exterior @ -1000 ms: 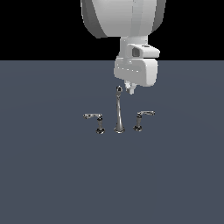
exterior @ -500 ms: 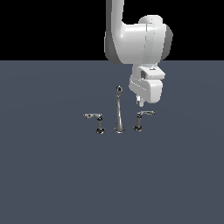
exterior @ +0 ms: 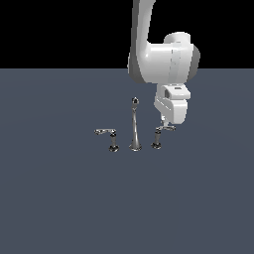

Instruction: Turn on the faucet by rotating a designated handle.

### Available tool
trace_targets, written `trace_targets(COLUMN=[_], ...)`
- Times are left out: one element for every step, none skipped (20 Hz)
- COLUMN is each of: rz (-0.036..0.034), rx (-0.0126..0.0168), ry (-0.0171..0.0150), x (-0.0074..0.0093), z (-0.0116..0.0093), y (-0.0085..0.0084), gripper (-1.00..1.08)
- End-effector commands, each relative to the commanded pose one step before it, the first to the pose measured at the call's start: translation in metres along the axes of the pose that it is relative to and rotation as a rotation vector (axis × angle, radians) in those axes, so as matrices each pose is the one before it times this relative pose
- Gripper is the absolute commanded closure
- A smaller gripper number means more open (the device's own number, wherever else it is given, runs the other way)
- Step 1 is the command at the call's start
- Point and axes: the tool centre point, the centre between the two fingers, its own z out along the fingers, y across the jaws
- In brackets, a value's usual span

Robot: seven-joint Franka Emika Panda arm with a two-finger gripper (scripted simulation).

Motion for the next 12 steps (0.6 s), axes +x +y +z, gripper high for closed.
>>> trace_targets(rz=[0.00928, 0.00049, 0.0, 0.0, 0.0, -0.00052, 0.0, 0.0, 0.0, 0.0, 0.00037, 0.0], rx=[0.00093, 0.00001, 0.0, 0.0, 0.0, -0.00046, 0.0, 0.0, 0.0, 0.0, 0.00026, 0.0], ry=[-0.00034, -0.00005, 0.0, 0.0, 0.0, 0.0, 0.0, 0.0, 0.0, 0.0, -0.00018, 0.0], x=[0.00221, 0.00011, 0.0, 0.0, 0.0, -0.00002, 0.00138, 0.00139, 0.0014, 0.00141, 0.00166, 0.00144], z=[0.00183, 0.00011, 0.0, 0.0, 0.0, 0.00005, 0.0, 0.0, 0.0, 0.0, -0.00011, 0.0], y=[-0.001, -0.00004, 0.0, 0.0, 0.0, 0.00024, 0.00326, 0.00329, 0.00332, 0.00334, 0.00347, 0.00339], gripper=[1.08, 1.08, 1.08, 1.08, 1.08, 1.08, 1.08, 1.08, 1.08, 1.08, 1.08, 1.08])
